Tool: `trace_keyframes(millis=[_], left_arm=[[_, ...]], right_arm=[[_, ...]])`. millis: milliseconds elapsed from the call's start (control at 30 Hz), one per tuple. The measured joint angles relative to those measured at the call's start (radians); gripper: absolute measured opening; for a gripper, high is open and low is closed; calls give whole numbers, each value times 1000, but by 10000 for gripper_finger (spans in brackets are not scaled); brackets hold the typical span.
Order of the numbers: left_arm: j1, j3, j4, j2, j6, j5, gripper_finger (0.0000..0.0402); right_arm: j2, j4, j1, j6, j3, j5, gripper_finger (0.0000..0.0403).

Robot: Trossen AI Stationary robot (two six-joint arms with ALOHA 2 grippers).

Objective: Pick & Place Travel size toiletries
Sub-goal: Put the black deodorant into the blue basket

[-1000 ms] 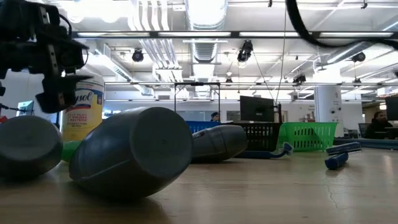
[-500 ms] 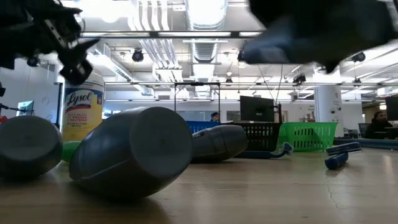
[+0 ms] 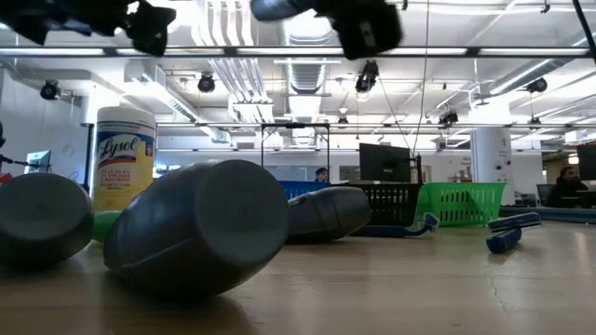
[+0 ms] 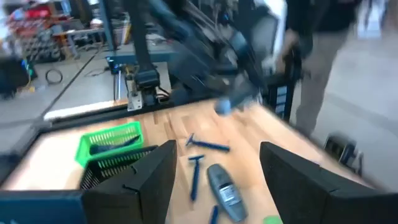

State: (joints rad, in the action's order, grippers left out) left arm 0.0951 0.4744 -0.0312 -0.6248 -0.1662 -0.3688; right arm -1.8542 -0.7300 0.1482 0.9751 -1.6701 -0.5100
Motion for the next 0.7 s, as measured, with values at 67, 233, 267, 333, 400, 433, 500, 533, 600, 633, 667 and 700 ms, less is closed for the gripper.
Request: trace_keyframes(millis=[67, 233, 267, 333, 400, 433, 500, 533, 600, 633, 667, 700], left_arm=[[-15, 37, -14, -46, -107, 7, 236], [-42, 114, -14, -148, -370, 63, 236], [-43, 136, 5, -168, -416, 66, 236], [-44, 172, 34, -208, -473, 77, 238], [-44, 203, 63, -259, -485, 83, 239], [-44, 219, 79, -282, -486, 84, 238], [-46, 247, 98, -326, -502, 82, 238], [-49, 264, 117, -349, -518, 82, 238], [-58, 289, 125, -396, -554, 81, 239], [-65, 301, 120, -420, -565, 81, 240], [-73, 315, 122, -441, -569, 82, 240], [-81, 328, 124, -461, -570, 82, 240]], right_arm=[[0, -8, -31, -28, -42, -35, 202], [-3, -146, -80, -122, -143, -76, 199], [-4, -184, -87, -140, -160, -86, 200], [-5, -247, -96, -172, -187, -100, 202], [-5, -292, -101, -199, -205, -104, 203], [-5, -313, -102, -212, -210, -104, 202], [-5, -331, -102, -224, -217, -104, 200], [-5, -330, -101, -226, -219, -107, 200], [-5, -330, -101, -233, -221, -122, 201], [-5, -329, -101, -240, -221, -124, 202], [-5, -330, -100, -245, -221, -126, 203], [-5, -330, -100, -250, -220, -126, 203]])
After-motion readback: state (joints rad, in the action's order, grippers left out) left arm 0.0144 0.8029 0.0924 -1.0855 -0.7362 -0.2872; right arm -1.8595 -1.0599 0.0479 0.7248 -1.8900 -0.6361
